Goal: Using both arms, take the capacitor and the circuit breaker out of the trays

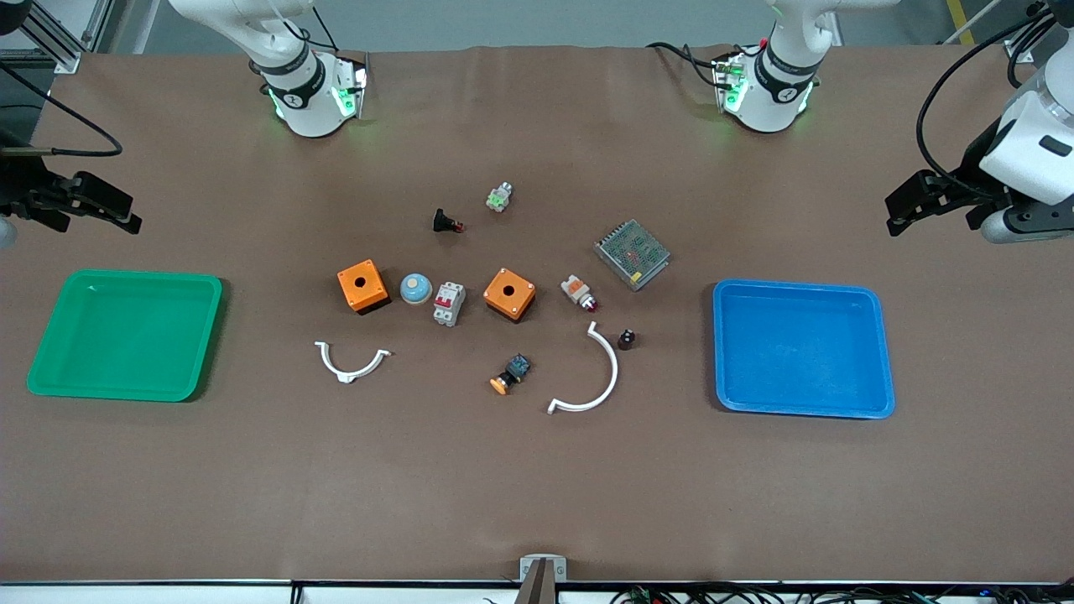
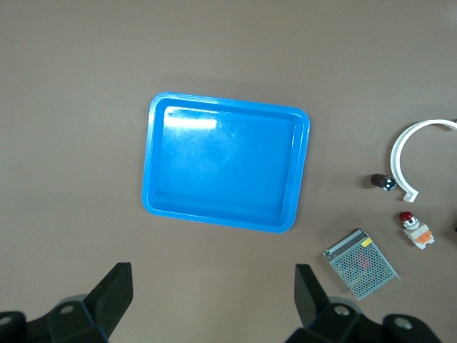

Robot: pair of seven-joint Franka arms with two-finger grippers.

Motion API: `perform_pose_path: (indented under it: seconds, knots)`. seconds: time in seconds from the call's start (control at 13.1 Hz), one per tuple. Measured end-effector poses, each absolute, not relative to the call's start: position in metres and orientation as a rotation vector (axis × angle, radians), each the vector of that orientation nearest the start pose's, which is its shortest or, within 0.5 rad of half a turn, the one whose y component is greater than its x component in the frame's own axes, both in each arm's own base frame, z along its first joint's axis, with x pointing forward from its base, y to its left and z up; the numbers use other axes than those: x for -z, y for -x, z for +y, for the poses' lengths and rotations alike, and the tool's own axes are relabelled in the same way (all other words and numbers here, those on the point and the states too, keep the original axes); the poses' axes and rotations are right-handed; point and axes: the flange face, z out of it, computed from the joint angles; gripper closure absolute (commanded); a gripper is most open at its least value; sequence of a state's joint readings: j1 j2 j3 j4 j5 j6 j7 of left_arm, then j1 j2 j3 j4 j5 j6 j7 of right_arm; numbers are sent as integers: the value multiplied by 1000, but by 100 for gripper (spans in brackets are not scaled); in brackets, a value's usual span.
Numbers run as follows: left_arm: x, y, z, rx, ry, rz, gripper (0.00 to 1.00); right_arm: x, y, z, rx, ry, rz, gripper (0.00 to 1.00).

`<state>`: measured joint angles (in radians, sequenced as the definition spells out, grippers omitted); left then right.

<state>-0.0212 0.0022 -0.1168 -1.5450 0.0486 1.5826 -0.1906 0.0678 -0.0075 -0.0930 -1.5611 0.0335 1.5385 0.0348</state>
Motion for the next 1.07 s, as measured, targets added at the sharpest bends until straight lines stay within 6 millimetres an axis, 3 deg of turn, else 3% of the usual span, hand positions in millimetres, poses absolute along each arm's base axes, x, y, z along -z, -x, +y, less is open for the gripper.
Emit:
perform_pose_path:
  seconds: [1.07]
  knots:
    - [-636,-554,-68,70,3098,-92,0,-640,-549,-10,6,3106,91,0]
